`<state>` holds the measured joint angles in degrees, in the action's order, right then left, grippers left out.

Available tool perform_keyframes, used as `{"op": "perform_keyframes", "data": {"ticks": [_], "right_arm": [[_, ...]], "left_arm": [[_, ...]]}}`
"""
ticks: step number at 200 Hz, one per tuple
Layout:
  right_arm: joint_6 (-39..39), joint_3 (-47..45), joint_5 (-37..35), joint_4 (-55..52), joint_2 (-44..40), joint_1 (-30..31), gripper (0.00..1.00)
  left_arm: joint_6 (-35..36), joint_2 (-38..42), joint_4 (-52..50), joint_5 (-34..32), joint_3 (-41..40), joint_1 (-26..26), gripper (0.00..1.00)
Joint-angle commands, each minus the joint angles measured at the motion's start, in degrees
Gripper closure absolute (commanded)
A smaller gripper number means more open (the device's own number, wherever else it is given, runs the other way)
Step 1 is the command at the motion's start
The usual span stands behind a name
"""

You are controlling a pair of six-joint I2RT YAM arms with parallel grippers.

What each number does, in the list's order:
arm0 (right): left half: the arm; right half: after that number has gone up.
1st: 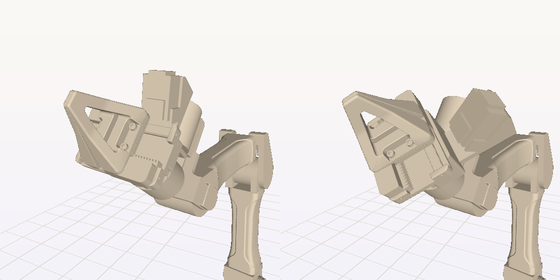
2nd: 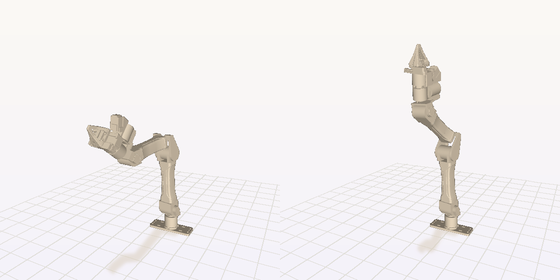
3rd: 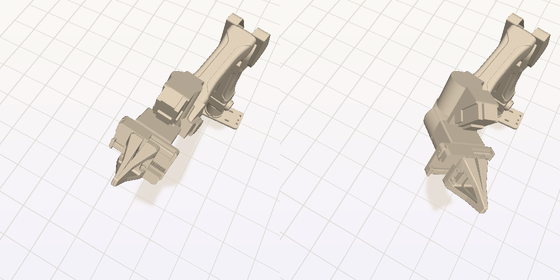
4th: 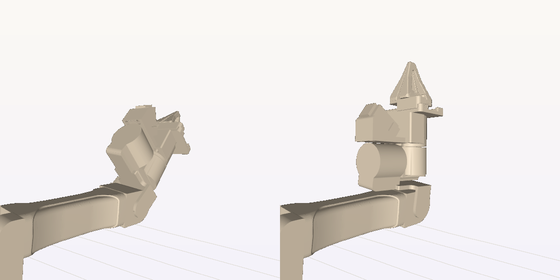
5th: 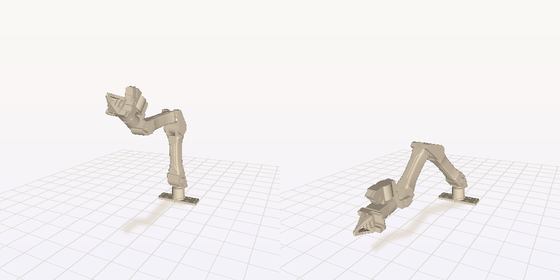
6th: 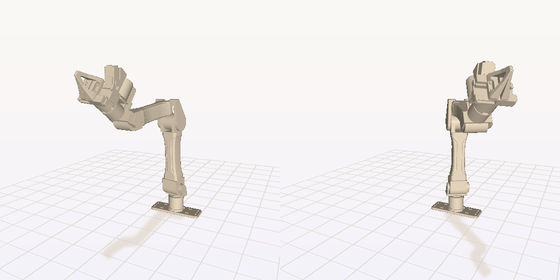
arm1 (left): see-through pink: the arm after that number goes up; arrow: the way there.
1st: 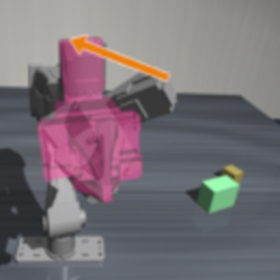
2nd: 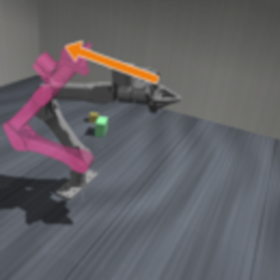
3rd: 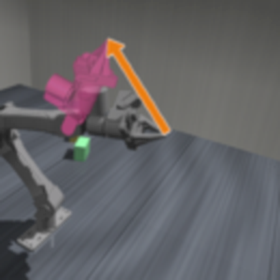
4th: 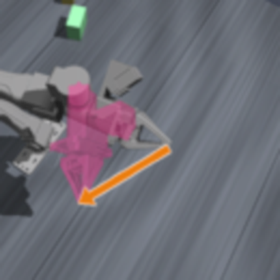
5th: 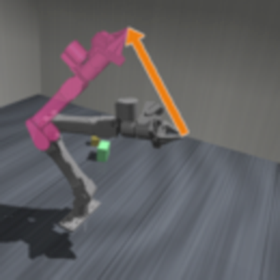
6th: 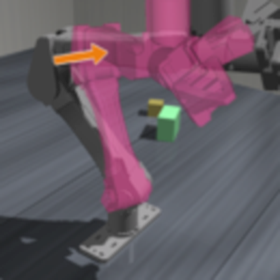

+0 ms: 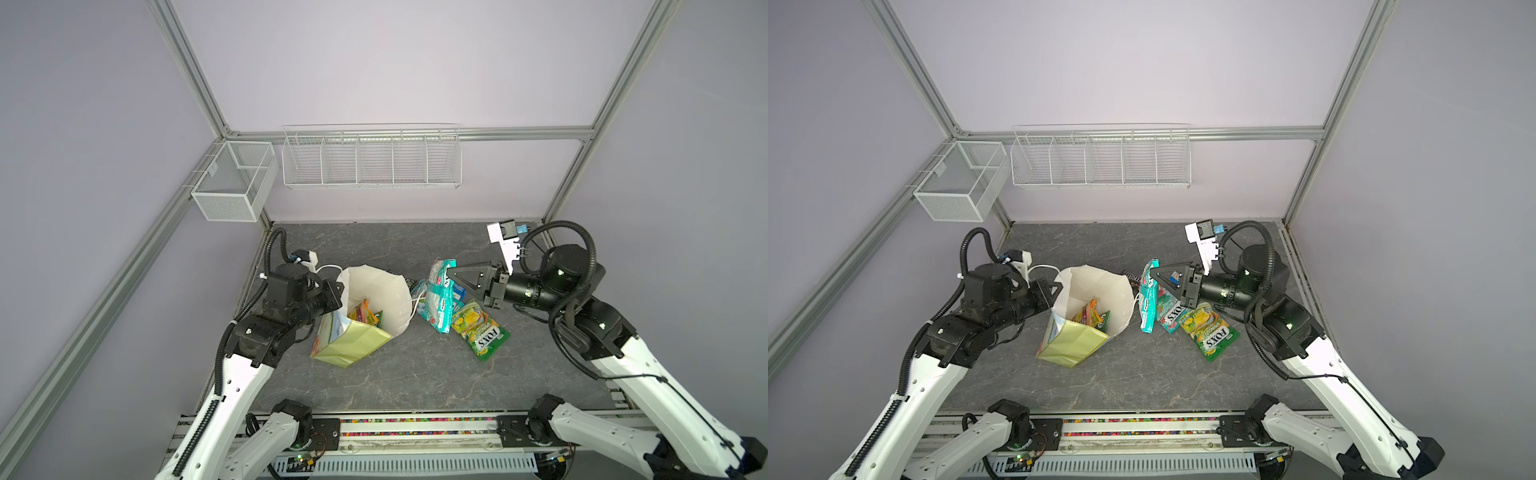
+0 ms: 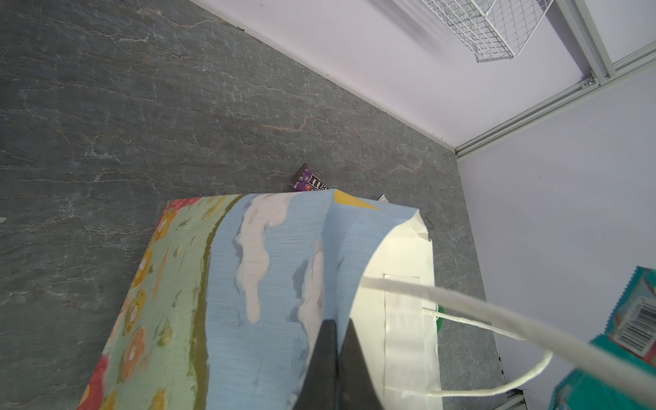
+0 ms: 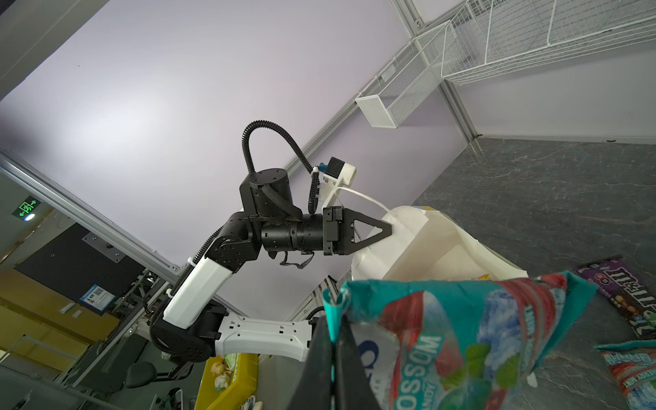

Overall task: Place the snacks into the paper bag
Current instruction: Place the snack in the paper bag.

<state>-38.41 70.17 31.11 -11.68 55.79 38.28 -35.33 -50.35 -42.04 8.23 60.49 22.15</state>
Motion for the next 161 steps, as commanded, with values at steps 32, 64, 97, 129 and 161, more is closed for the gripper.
{"op": "perform_keyframes", "data": {"ticks": [32, 64, 97, 129, 161], "right_arm": [[-1.1, 3.5, 0.6, 6.5, 2.1, 2.5, 0.93], [-1.0, 4.4, 0.4, 7.2, 3.8, 4.1, 0.94], [-0.8, 4.9, 0.0, 7.4, 5.3, 5.2, 0.94], [-1.1, 5.1, -0.2, 8.3, 6.4, 6.2, 0.94], [-1.6, 5.4, -0.3, 9.4, 8.2, 7.3, 0.93]], "left_arm": [[0.1, 1.0, 0.3, 0.2, 1.2, 0.2, 1.0], [0.1, 1.2, 0.0, 0.3, 1.4, 0.2, 1.0], [0.2, 1.3, -0.3, 0.4, 1.6, 0.2, 1.0], [0.2, 1.5, -0.3, 0.4, 1.5, 0.2, 1.0], [0.0, 1.6, -0.1, 0.9, 1.2, 0.3, 1.0]]}}
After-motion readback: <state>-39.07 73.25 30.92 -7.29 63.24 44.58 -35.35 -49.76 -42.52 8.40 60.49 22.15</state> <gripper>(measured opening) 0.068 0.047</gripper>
